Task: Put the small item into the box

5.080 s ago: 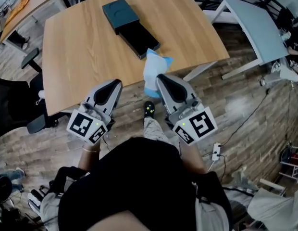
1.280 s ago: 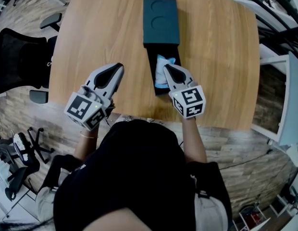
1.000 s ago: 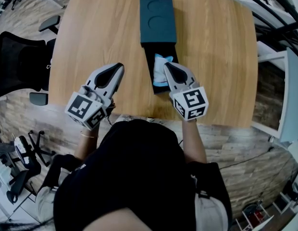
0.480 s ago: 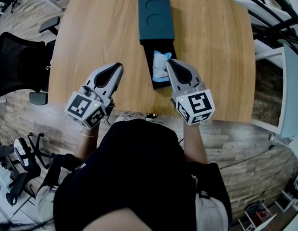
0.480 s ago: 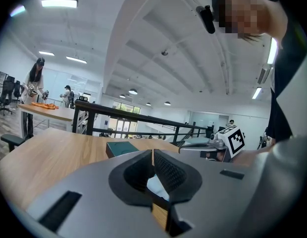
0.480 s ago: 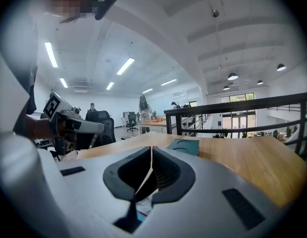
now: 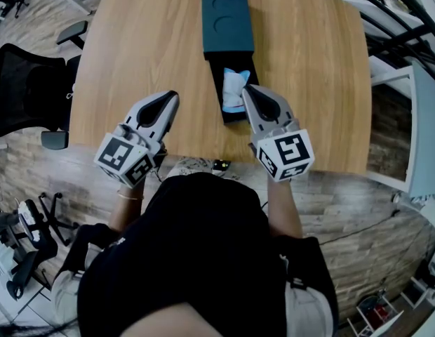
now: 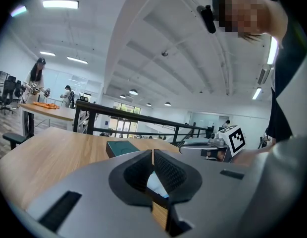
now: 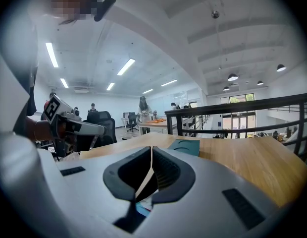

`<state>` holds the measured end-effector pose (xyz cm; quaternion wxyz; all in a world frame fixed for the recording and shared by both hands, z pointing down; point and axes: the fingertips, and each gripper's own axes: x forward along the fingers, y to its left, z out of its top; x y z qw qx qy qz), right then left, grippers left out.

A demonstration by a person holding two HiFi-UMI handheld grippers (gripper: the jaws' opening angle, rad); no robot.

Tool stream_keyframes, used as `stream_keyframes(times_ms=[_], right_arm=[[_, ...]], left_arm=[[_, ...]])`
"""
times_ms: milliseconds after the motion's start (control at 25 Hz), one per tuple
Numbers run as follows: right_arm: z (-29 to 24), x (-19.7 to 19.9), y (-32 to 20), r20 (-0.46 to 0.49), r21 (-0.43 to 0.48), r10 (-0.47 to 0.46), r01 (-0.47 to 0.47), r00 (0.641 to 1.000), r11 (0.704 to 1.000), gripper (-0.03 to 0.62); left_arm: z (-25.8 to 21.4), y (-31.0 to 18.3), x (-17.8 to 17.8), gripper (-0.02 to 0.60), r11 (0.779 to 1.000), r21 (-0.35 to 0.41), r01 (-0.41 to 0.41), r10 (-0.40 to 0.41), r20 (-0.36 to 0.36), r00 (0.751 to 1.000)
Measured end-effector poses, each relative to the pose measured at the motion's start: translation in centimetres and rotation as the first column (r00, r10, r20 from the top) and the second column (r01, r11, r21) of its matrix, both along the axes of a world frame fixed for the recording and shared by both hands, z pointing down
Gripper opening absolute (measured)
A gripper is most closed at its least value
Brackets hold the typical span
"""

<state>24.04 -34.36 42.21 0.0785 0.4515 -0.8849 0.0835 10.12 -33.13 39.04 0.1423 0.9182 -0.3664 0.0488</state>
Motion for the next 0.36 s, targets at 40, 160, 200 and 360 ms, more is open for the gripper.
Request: stream_keyframes(times_ms=[40,160,200,360], right_arm=[[-0.06,0.07,0.09,-0.001,-0.001,0.002,-0.002,1.000,1.000,0.026],[-0.21,0.12,0.16,-0.001,0.000,0.006,-0.006,1.000,1.000,0.026],[-0.21,0.07,0.15,-0.003,0.002,0.004,-0.004,1.000,1.000,0.026],[-0.20,-0.12,0.03,-0.005,0.010,-0.004,0.004,1.000,1.000,0.026]], left_arm=[[-0.02,0.09,0.07,0.022,1.000,0.000,0.000,0.000,0.000,1.000],[-0.03,0.17,0.05,0.023,1.000,0.000,0.000,0.000,0.000,1.000],[-0.05,0.15,0.00,0.023,1.000,0.001,0.000,0.000,0.000,1.000],[-0.20,0.05,-0.07,0.023,1.000,0.008,0.002,-0.002,-0.002,1.000]])
